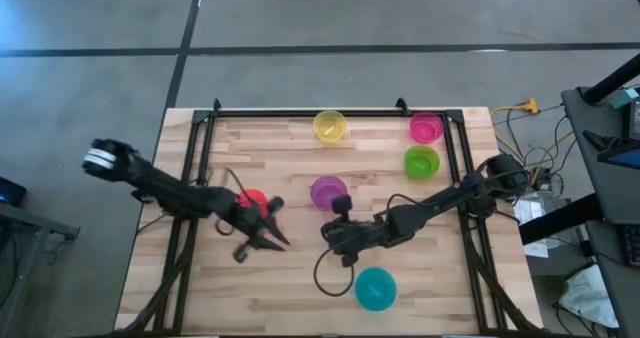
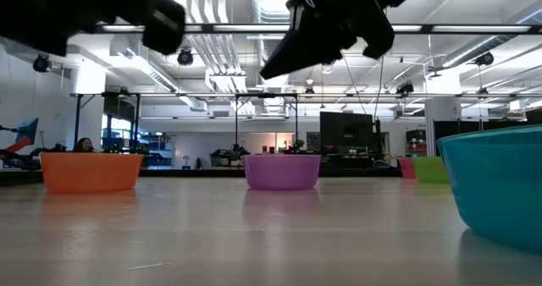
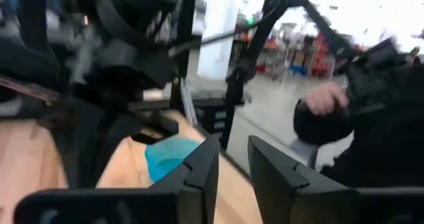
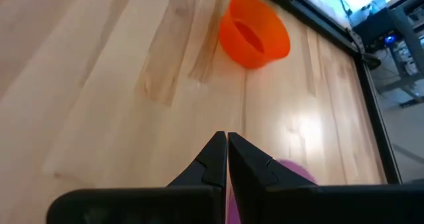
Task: Nest bowls inside each other
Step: Stack the pink bowl on top of the purple bowl
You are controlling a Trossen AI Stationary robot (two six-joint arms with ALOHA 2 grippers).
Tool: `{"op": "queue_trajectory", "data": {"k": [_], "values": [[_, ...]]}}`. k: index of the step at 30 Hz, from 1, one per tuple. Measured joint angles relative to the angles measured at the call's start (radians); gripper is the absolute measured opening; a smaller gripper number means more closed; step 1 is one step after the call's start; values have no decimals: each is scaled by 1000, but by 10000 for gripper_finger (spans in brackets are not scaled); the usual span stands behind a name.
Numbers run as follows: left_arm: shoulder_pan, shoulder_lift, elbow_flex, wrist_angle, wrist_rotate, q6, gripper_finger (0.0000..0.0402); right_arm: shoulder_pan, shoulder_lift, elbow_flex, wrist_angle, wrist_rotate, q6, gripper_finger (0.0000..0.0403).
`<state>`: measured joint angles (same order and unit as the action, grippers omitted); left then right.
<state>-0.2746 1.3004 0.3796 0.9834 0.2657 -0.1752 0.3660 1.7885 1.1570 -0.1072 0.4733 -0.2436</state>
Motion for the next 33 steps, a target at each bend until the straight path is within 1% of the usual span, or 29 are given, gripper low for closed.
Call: {"op": "queue_trajectory", "data": {"k": [4, 6, 8, 10, 11, 12, 13, 14, 15, 18, 19, 20, 21, 22, 23, 30, 33], "values": [[0, 158, 133, 4, -5, -13, 67, 0, 0, -20, -25, 1, 20, 9], [1, 204, 179, -24, 0, -34, 67, 0, 0, -24, -52, 13, 37, 9], [9, 222, 233, -146, 41, -14, 67, 0, 0, -27, -89, 66, 62, 9], [16, 203, 282, -358, 52, 2, 67, 0, -2, -30, -135, 139, 98, 9], [20, 195, 316, -479, 32, 1, 67, 0, -4, -32, -164, 174, 120, 9], [22, 183, 348, -596, -16, 1, 67, 0, -7, -34, -196, 206, 142, 9], [24, 168, 373, -717, -88, 0, 67, 0, -7, -34, -223, 235, 164, 9], [24, 157, 397, -834, -181, -1, 67, -1, -9, -35, -248, 263, 185, 9], [20, 154, 419, -917, -298, -3, 67, -1, -12, -38, -270, 292, 206, 9], [-3, 147, 441, -1105, -678, -1, 67, 0, -21, -55, -303, 392, 252, 9], [-9, 147, 441, -1140, -798, 0, 67, 0, -28, -66, -307, 424, 264, 9], [-15, 147, 438, -1149, -895, -1, 67, 0, -34, -78, -312, 453, 276, 9], [-20, 147, 431, -1152, -967, -1, 67, 0, -39, -84, -312, 475, 291, 9], [-22, 145, 424, -1160, -1007, 0, 67, 0, -47, -93, -304, 489, 300, 9], [-24, 143, 420, -1163, -1016, 2, 67, 0, -54, -103, -307, 495, 306, 9], [-25, 137, 418, -1159, -1004, 9, 67, 0, -105, -169, -303, 497, 358, 9], [-25, 129, 419, -1159, -1003, 9, 67, -6, -149, -214, -300, 513, 438, 9]]}}
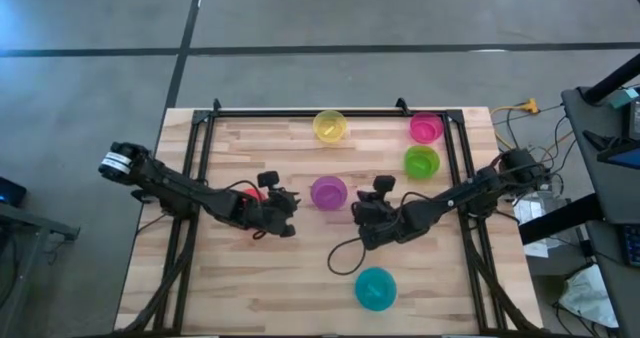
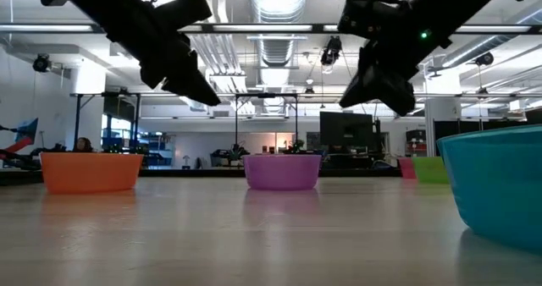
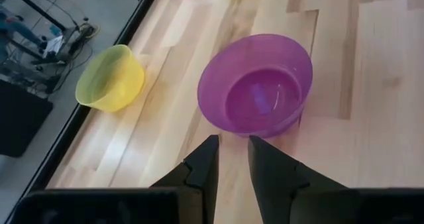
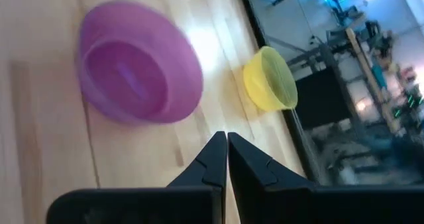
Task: Nest bowls inside each other
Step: Stack the pink bowl on top of the purple bowl
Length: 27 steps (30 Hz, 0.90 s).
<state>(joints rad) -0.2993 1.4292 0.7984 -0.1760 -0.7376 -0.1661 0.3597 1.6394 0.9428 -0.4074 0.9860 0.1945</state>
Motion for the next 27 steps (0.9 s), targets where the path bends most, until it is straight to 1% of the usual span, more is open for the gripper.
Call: {"op": "queue_trajectory", "data": {"k": [1, 2, 5, 7, 8, 10, 11, 13, 18, 21, 23, 25, 27], "values": [[0, -3, 0, 0, 0, 0, 67, -5, -21, -20, -5, 31, 61, 9], [0, -5, 1, 4, -1, 0, 67, -14, -43, -37, -12, 85, 155, 9], [-5, -13, 1, -1, 3, -1, 67, -47, -135, -104, -42, 286, 573, 9], [-7, -18, 3, 3, 8, -1, 67, -69, -199, -154, -35, 395, 778, 9], [-7, -19, 4, -1, 10, -4, 67, -84, -232, -178, -37, 431, 839, 9], [-7, -20, 7, 8, 10, -5, 67, -129, -297, -199, -33, 451, 872, 9], [-8, -22, 7, 5, 10, -5, 67, -160, -330, -199, -25, 451, 852, 9], [-8, -23, 7, 5, 10, -6, 67, -226, -387, -198, 0, 443, 728, 9], [-8, -23, 7, 32, 10, -5, 67, -420, -471, -131, 91, 334, 267, 9], [-9, -23, 23, 41, 10, -5, 67, -525, -486, -71, 103, 260, 26, 9], [-9, -24, 33, 43, 10, -5, 67, -578, -487, -28, 104, 237, -119, 9], [-9, -24, 37, 41, 10, -5, 67, -620, -481, 18, 104, 237, -218, 9], [-9, -24, 39, 40, 10, -5, 67, -661, -473, 65, 100, 238, -265, 9]]}}
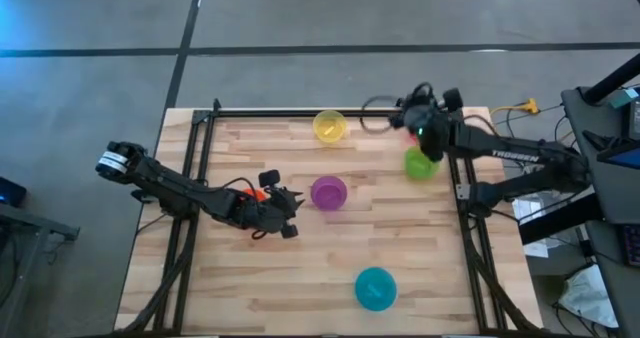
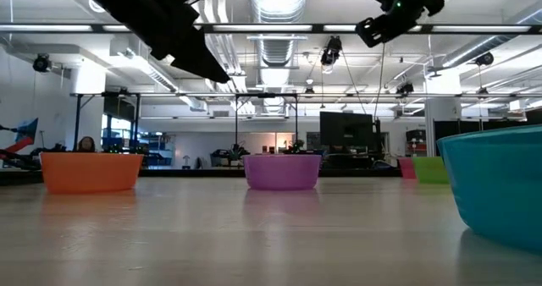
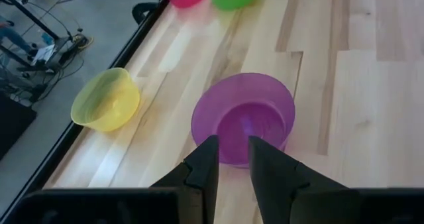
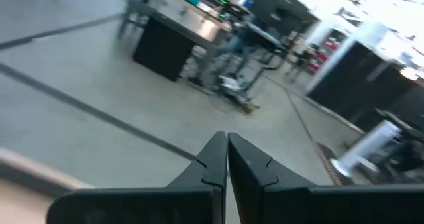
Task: Nest bowls inside each other
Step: Stack the pink bowl on top of the purple bowl
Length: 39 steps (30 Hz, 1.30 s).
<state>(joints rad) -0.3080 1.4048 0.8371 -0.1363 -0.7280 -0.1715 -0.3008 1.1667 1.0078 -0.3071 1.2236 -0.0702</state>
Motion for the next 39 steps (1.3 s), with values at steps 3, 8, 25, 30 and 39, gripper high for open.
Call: {"op": "queue_trajectory", "data": {"k": [3, 8, 25, 30, 39], "values": [[0, 0, 0, -1, 0, 0, 67, -61, 21, 87, -2, -1, -48, 9], [0, 0, -3, -2, 0, 0, 67, -171, 80, 237, -108, -105, -63, 9], [0, 0, -10, -2, -1, 1, 67, -506, 562, 576, -1058, -640, 359, 9], [0, 0, -10, -3, -3, 4, 67, -516, 632, 550, -1043, -835, 258, 9], [0, 0, -10, -3, -3, 4, 67, -558, 638, 458, -910, -1082, 175, 9]]}}
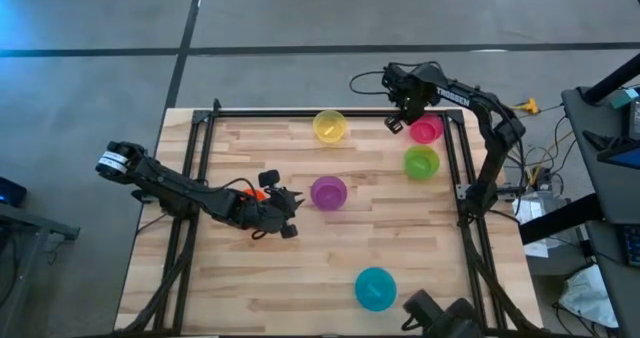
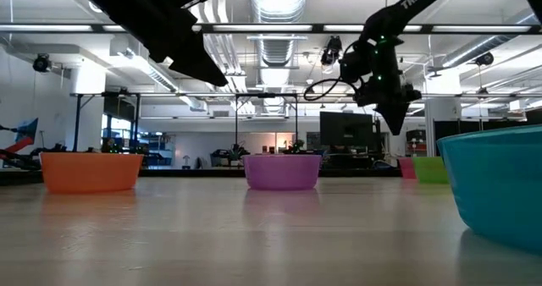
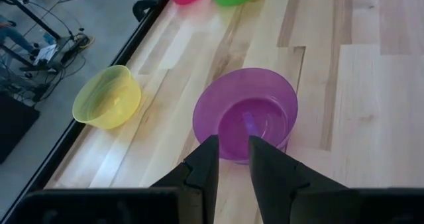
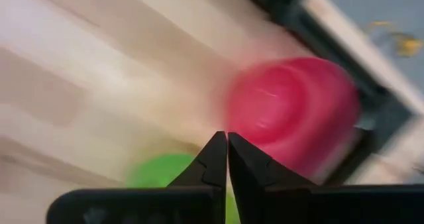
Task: Nest bowls inside each other
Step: Stack the pink bowl on top of the purple bowl
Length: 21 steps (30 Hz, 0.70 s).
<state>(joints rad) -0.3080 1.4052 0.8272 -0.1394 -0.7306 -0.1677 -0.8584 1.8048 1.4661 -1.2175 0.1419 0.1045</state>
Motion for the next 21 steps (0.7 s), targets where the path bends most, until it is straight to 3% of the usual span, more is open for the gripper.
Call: {"op": "queue_trajectory", "data": {"k": [3, 12, 21], "values": [[0, 0, -1, 0, 26, -6, 67, -34, -25, -47, 47, -77, 26, 9], [0, 0, -3, 0, 67, -8, 67, -146, -95, -193, 89, -62, 104, 9], [0, 0, -3, 1, 68, -7, 67, -177, -203, -296, 236, -62, 104, 21]]}}
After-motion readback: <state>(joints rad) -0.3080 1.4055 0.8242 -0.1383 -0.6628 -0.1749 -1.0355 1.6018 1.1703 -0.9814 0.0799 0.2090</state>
